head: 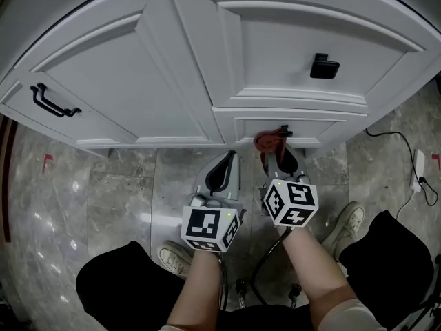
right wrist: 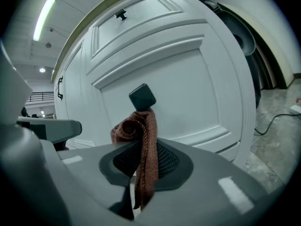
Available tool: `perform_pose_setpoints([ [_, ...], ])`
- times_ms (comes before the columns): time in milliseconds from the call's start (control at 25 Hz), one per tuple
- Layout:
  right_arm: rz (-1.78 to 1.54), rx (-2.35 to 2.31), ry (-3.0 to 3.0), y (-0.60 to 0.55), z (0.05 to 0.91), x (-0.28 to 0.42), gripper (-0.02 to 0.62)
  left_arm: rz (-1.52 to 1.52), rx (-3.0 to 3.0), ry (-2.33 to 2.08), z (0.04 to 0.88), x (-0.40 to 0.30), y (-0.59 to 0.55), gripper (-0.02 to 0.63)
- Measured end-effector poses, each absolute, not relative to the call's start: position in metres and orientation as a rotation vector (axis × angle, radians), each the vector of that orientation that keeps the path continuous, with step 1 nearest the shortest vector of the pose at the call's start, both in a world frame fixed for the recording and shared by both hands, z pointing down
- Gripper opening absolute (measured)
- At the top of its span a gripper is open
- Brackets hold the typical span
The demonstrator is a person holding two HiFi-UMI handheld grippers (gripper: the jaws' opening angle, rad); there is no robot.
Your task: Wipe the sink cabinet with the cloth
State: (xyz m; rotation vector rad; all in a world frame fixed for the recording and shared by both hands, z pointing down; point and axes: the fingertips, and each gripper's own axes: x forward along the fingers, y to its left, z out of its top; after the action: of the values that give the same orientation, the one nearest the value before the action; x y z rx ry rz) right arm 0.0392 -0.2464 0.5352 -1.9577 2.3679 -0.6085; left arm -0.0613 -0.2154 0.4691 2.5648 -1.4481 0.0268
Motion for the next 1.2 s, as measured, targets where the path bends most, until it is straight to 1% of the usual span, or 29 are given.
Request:
perform_pose_setpoints([
  [240,-0.631,-2.005,2.290,-0.243,0.535,0.075,0.087,0.078,2.633,-1.378,0.471,-0.024,-0.214,0.000],
  [840,-0.638,-2.159,2.160,-0.232,0.535,0.153,0.087,0.067,2.658,-1.306,0.471,0.024,-0.214,0.000],
  [1200,-0.639,-2.203,2.163,-0.226,0.536,0.172,0.089,0.069,2.669,-1.261,0.475,0.049,-0.212,0.000],
])
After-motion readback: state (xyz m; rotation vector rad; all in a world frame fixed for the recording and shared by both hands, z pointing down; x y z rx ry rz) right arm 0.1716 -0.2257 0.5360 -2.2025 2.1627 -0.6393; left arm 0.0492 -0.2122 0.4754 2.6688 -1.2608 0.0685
